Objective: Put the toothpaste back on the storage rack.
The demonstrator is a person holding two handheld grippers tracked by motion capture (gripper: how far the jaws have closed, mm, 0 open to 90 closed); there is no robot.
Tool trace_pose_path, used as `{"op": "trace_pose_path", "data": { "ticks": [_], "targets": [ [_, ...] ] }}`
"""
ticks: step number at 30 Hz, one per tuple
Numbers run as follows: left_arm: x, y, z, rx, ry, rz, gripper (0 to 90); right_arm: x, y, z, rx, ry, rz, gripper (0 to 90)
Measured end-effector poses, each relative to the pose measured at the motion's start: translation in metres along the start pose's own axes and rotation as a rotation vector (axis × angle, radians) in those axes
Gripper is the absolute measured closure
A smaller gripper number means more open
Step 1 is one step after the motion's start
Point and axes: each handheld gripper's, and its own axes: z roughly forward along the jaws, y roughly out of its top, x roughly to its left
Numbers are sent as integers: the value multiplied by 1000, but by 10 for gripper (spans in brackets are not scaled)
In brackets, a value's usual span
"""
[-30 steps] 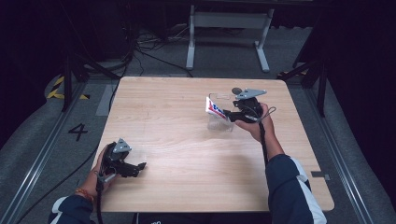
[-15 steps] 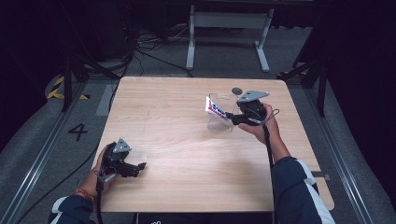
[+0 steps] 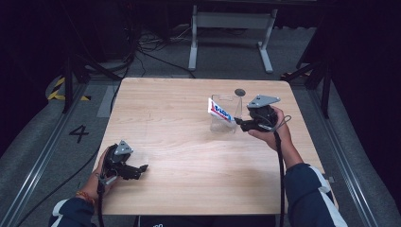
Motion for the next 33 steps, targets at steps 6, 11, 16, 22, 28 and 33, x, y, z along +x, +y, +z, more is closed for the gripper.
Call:
{"op": "trace_pose_path", "data": {
  "ticks": [6,11,16,22,28,33],
  "targets": [
    [0,0,0,0,0,0,0,1,-7,-8,7,-2,-13,311],
    [0,0,0,0,0,0,0,2,-15,-15,12,-6,-21,304],
    [0,0,0,0,0,0,1,3,-26,-18,33,1,-37,296],
    [0,0,0,0,0,0,1,6,-37,-20,62,0,-53,293],
    [0,0,0,0,0,0,1,6,-49,-22,84,3,-54,291],
    [0,0,0,0,1,2,1,6,-60,-24,104,5,-48,290]
  ]
}}
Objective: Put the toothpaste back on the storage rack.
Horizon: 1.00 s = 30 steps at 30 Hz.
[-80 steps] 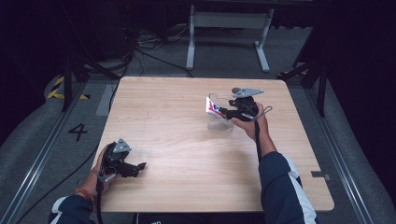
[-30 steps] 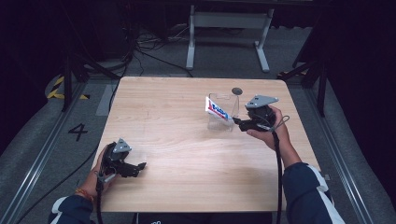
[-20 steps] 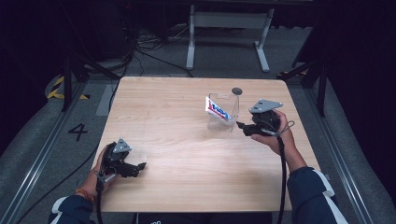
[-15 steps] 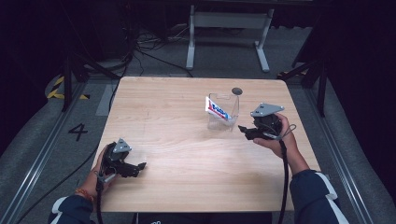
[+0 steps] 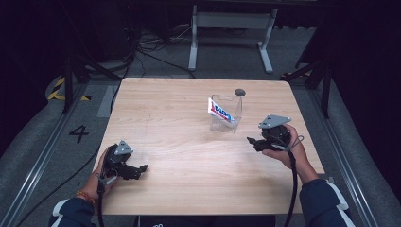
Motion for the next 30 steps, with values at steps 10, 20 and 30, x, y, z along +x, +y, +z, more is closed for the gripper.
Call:
{"op": "trace_pose_path", "data": {
  "ticks": [10,20,30],
  "targets": [
    [0,0,0,-1,2,0,1,-1,-24,2,40,-17,5,288],
    [0,-1,-1,0,4,-2,3,-3,-52,-1,65,-30,35,284],
    [1,0,-1,-2,12,15,3,-10,-78,-8,69,-36,103,281]
  ]
}}
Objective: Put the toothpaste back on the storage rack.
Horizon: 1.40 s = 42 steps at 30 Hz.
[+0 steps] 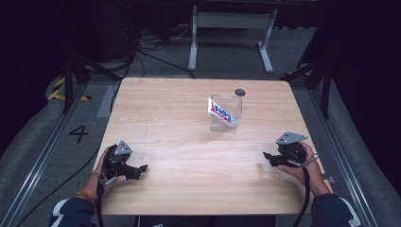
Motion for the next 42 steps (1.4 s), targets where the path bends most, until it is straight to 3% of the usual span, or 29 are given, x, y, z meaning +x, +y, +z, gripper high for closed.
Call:
{"op": "trace_pose_path", "data": {
  "ticks": [6,11,17,19,22,23,24,26,27,36,42],
  "targets": [
    [0,0,1,-2,-4,-9,1,-6,-18,-8,-13,3,45,278],
    [-1,0,0,0,-7,-13,1,-13,-42,-12,-11,4,117,276],
    [-1,0,1,-1,-7,-14,1,-17,-58,-13,-10,6,153,272],
    [0,0,1,-2,-3,-4,1,-18,-66,-16,-20,24,186,269],
    [0,0,0,-3,-3,-2,1,-20,-71,-16,-24,28,198,258],
    [-1,0,0,2,-11,-20,1,-20,-74,-16,-29,35,203,257],
    [0,0,0,-2,-3,0,1,-20,-76,-16,-29,41,218,257],
    [-1,0,0,-1,-7,-15,1,-22,-81,-16,-39,53,242,253],
    [0,0,0,-2,-3,-4,1,-22,-86,-16,-62,54,256,253],
    [0,0,0,-1,-3,0,1,-21,-89,-15,-85,36,256,241],
    [-1,-1,0,-2,0,-21,1,-21,-89,-15,-84,34,255,241]
  ]
}}
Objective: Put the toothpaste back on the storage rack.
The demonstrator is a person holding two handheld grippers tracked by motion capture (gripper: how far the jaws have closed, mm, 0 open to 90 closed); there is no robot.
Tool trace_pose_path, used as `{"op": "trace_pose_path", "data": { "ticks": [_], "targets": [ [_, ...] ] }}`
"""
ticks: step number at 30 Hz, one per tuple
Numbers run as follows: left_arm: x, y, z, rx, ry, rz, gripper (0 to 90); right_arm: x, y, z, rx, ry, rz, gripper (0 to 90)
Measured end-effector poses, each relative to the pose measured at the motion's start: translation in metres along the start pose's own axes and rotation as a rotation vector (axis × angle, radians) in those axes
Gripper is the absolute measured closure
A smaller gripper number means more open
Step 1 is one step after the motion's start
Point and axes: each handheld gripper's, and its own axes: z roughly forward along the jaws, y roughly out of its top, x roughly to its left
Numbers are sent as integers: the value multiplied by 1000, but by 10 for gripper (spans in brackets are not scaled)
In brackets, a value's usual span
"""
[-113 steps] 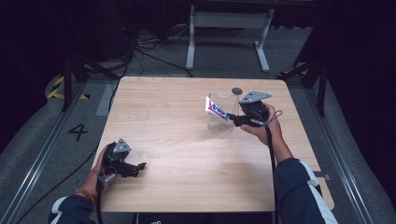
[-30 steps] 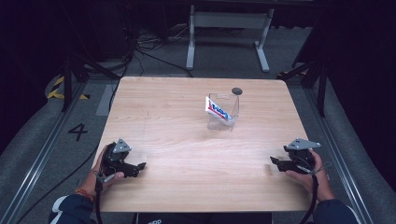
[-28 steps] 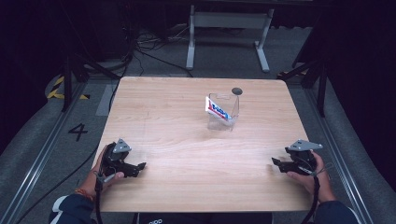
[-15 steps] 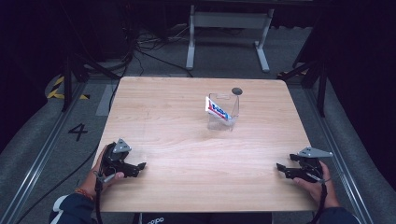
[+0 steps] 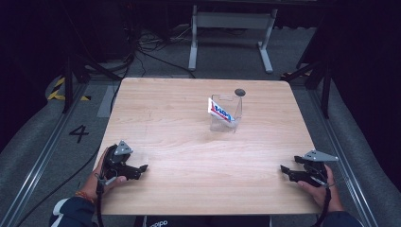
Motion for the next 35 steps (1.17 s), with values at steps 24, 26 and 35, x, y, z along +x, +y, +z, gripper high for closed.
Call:
{"op": "trace_pose_path", "data": {
  "ticks": [24,26,35],
  "targets": [
    [0,0,0,4,-1,-5,1,0,0,0,1,-9,7,229],
    [0,0,0,4,-2,-5,1,0,0,0,1,-9,7,229],
    [0,0,0,4,-2,-3,1,0,0,0,1,-9,7,229]
  ]
}}
